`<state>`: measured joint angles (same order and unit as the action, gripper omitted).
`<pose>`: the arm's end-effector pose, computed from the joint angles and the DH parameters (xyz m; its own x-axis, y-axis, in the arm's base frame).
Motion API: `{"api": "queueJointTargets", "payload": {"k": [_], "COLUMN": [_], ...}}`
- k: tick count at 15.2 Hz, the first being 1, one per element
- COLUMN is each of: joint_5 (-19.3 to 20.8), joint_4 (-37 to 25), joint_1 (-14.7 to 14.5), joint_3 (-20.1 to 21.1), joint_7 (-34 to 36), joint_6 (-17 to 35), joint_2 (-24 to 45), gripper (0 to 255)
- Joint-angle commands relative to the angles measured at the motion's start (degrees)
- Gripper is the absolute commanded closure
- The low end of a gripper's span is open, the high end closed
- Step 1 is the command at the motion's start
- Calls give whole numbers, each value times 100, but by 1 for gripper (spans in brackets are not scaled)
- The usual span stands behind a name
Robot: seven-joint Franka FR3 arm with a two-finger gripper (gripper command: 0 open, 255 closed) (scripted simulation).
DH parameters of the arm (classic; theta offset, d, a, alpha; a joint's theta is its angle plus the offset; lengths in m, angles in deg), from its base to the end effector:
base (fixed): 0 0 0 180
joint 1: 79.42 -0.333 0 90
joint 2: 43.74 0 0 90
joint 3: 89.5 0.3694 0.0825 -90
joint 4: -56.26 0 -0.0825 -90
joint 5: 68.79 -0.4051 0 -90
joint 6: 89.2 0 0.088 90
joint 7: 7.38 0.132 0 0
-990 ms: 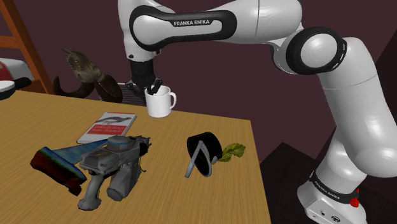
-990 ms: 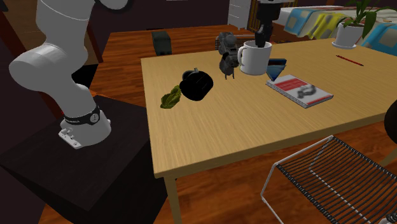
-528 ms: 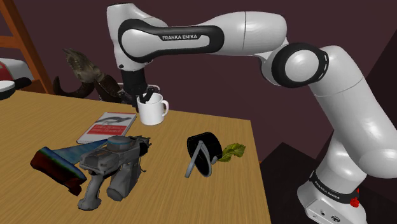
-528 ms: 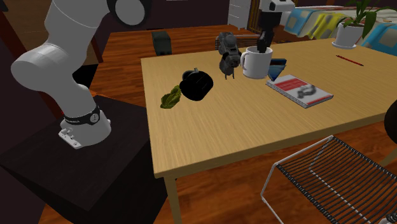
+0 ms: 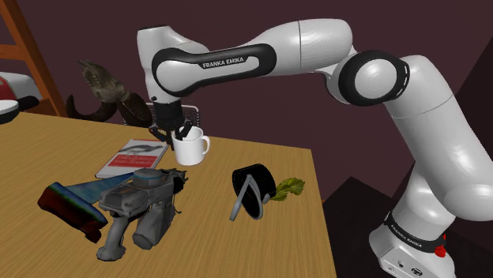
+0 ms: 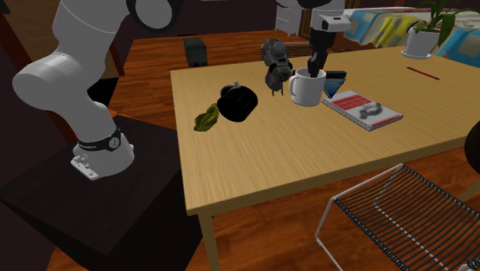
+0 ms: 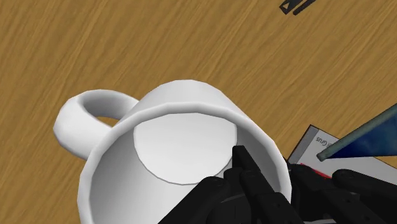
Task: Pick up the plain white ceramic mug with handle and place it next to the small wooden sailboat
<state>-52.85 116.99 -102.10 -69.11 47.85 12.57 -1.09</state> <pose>0.6684 0.4546 0.4210 0.9694 -0.2433 0.0339 -0.2438 -0.9698 0.0117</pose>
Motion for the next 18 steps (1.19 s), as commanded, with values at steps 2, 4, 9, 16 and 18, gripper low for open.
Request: {"api": "queueJointTargets", "payload": {"k": [2, 4, 9, 16, 18], "joint_5": [15, 26, 66, 66, 65], "joint_4": [196, 323, 623, 623, 624], "joint_1": [24, 40, 69, 69, 70], "joint_3": [-7, -13, -37, -37, -37], "joint_7": [27, 45, 93, 93, 93], "joint_6": [218, 359, 732, 732, 733], "joint_2": [22, 40, 124, 124, 124], "gripper": [255, 255, 255, 255, 0]}}
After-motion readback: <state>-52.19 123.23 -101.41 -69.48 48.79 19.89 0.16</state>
